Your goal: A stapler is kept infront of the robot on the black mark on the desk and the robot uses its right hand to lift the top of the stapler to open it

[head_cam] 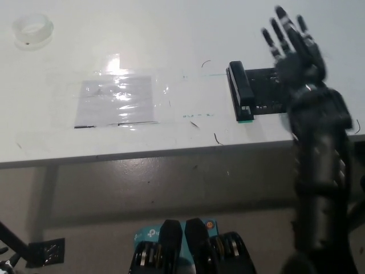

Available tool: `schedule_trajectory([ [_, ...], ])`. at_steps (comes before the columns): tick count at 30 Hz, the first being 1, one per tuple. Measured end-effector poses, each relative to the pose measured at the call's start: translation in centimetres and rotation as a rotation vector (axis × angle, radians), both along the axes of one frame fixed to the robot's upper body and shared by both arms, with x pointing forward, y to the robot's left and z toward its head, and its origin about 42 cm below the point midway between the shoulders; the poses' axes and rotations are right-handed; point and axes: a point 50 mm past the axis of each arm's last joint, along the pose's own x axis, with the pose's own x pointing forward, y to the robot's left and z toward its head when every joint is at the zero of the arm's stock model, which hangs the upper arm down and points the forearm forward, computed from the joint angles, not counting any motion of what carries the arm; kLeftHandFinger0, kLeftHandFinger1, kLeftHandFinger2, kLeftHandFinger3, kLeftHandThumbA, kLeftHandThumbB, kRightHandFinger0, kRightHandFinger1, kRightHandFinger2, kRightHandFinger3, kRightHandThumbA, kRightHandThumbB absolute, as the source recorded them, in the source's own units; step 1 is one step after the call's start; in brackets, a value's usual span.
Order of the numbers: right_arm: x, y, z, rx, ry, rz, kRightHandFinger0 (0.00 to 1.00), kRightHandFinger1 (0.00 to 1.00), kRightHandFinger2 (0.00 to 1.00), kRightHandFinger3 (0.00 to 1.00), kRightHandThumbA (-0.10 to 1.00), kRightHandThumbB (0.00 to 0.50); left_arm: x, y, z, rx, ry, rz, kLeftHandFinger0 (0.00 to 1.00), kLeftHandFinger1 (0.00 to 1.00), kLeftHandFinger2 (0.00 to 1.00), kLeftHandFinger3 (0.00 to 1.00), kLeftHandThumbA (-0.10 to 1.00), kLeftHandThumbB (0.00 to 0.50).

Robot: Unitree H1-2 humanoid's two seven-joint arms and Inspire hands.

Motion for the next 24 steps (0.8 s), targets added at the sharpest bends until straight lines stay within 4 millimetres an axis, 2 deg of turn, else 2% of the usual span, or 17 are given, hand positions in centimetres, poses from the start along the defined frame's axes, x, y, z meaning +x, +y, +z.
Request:
schedule_trajectory([
  [3,-1.6,-1.5,-1.0,-0.054,-0.006,-0.001,0.59,0.6,0.66,0.91,1.0,0.157,0.0,0.0,0.0,0.0,0.0,0.002,0.43,0.54,0.68,0.8,1.0,0.169],
  [7,-3.6,-3.0,-2.5,-0.127,-0.008,0.006,0.56,0.59,0.63,0.87,1.0,0.147,0.1,0.0,0.1,0.0,-0.002,0.002,0.42,0.54,0.67,0.79,1.0,0.162],
  [9,-4.5,-3.7,-3.4,-0.164,-0.003,0.009,0.57,0.63,0.68,0.88,1.0,0.139,0.0,0.1,0.1,0.0,-0.001,0.002,0.42,0.53,0.66,0.79,1.0,0.154],
  [12,-5.8,-4.8,-5.2,-0.231,0.012,0.011,0.6,0.64,0.7,0.93,1.0,0.116,0.1,0.0,0.1,0.001,-0.003,0.0,0.42,0.53,0.66,0.79,1.0,0.155],
  [14,-6.6,-5.6,-6.5,-0.266,0.035,0.008,0.61,0.63,0.69,0.93,1.0,0.131,0.0,0.0,0.2,0.001,-0.004,0.001,0.42,0.53,0.67,0.8,1.0,0.142],
  [15,-7.1,-5.9,-7.3,-0.285,0.047,0.007,0.6,0.63,0.69,0.93,1.0,0.119,0.0,0.0,0.2,0.001,-0.004,0.0,0.43,0.54,0.68,0.81,1.0,0.143],
  [18,-8.2,-6.6,-9.1,-0.329,0.068,0.002,0.63,0.63,0.68,0.92,1.0,0.128,0.1,0.0,0.2,0.002,-0.005,0.0,0.43,0.54,0.68,0.8,1.0,0.175],
  [20,-9.3,-7.2,-10.9,-0.355,0.094,-0.005,0.61,0.63,0.69,0.93,1.0,0.101,0.0,0.0,0.2,0.002,-0.004,0.0,0.44,0.54,0.69,0.8,1.0,0.195],
  [22,-10.1,-7.5,-12.2,-0.393,0.106,-0.006,0.6,0.63,0.71,0.93,1.0,0.105,0.1,0.0,0.3,0.002,-0.006,-0.001,0.43,0.55,0.69,0.8,1.0,0.209],
  [24,-10.7,-7.9,-13.0,-0.419,0.112,-0.012,0.59,0.63,0.71,0.92,1.0,0.129,0.1,0.0,0.3,0.002,-0.006,-0.001,0.44,0.54,0.68,0.79,1.0,0.195],
])
